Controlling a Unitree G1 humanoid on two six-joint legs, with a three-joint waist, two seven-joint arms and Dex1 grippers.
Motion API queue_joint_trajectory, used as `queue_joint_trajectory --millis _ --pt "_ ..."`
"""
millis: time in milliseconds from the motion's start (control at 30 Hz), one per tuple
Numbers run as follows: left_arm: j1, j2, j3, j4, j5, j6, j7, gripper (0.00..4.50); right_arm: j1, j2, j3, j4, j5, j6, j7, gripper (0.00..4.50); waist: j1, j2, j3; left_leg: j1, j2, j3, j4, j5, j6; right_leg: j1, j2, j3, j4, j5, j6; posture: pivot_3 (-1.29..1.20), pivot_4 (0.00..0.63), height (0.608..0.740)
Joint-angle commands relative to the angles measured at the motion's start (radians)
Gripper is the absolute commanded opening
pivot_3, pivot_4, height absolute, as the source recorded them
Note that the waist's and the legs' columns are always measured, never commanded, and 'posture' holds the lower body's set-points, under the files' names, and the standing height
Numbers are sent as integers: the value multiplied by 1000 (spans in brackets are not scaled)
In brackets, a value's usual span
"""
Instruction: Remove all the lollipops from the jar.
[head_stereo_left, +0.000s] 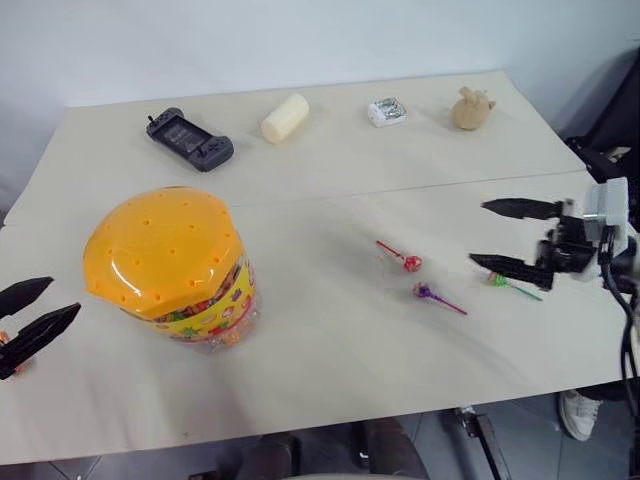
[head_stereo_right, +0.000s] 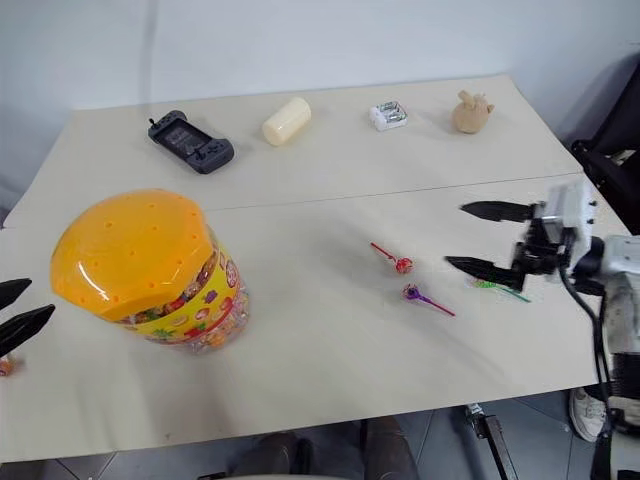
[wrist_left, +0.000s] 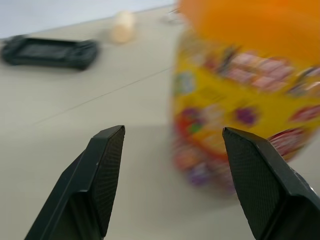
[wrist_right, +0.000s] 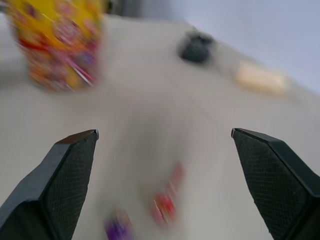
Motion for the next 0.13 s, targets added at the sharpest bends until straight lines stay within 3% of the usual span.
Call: queue_joint_trajectory --millis 33,133 --pt "14 -65 -13 -45 50 -46 83 3311 56 72 53 -178 11 5 -75 4458 3 -2 -1 0 0 0 0 0 0 0 0 0 0 0 0 0 150 740" --pt "44 -149 -32 -119 68 -67 144 3311 128 128 98 -208 -69 -55 -118 4458 14 -2 -1 -3 -1 0 1 -1 2 0 0 0 -4 2 3 0 150 740"
